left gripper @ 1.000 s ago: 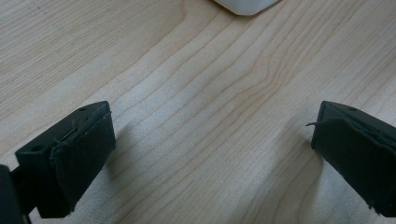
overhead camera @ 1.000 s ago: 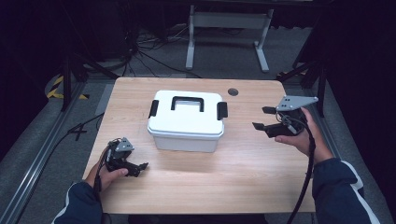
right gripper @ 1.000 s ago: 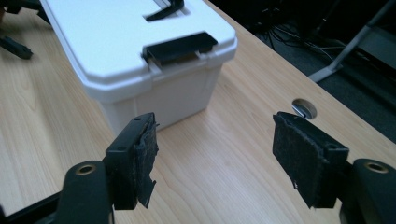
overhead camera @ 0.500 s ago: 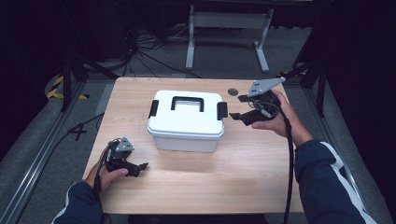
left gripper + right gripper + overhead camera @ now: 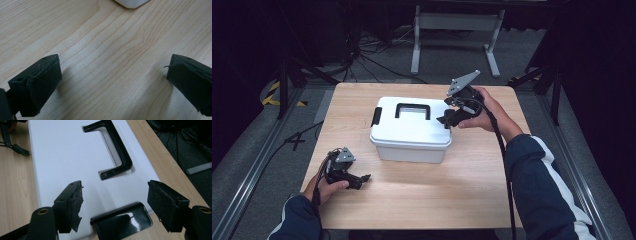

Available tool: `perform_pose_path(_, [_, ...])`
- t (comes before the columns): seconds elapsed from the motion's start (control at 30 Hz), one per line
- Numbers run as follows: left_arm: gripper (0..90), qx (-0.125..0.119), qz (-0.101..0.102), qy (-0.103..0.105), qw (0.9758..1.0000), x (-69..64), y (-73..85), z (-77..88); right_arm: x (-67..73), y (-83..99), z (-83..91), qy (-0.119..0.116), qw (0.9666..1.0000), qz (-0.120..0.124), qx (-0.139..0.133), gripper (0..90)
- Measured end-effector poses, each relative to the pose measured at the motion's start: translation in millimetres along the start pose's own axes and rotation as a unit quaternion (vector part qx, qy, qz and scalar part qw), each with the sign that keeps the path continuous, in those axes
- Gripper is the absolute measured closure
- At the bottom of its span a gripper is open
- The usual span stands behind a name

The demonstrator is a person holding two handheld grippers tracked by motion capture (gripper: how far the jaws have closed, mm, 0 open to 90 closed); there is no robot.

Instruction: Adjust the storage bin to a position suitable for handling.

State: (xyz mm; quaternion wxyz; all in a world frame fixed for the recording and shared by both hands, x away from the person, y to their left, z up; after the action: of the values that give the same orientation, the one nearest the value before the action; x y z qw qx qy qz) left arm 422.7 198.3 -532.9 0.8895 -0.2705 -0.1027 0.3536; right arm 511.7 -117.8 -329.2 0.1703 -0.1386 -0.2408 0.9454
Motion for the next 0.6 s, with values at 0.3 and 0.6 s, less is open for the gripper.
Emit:
perform_pose_path(0.3, [0.2, 0.0, -0.001, 0.0, 1.0, 0.1, 0.2, 0.2, -3.5, -14.6, -24.4, -0.025, 0.9985, 0.015, 0.045, 28.0])
perform_pose_path(0.6, [0.2, 0.0, 0.0, 0.001, 1.0, -0.1, 0.4, 0.2, -8.2, -23.6, -42.0, -0.042, 0.9962, 0.022, 0.073, 27.2])
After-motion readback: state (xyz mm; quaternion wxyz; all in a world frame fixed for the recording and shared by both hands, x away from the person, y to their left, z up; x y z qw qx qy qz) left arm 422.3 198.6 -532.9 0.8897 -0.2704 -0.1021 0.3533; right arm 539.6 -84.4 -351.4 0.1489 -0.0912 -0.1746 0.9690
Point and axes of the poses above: each handheld gripper's, and its own axes: z roughly backward along the jaws, y roughly out of its underside, x roughly to its left, the point moved 7 cm from there along -z, roughly forward along the jaws, and after that the axes turned 10 degrees about x, right-handed, at the moved point
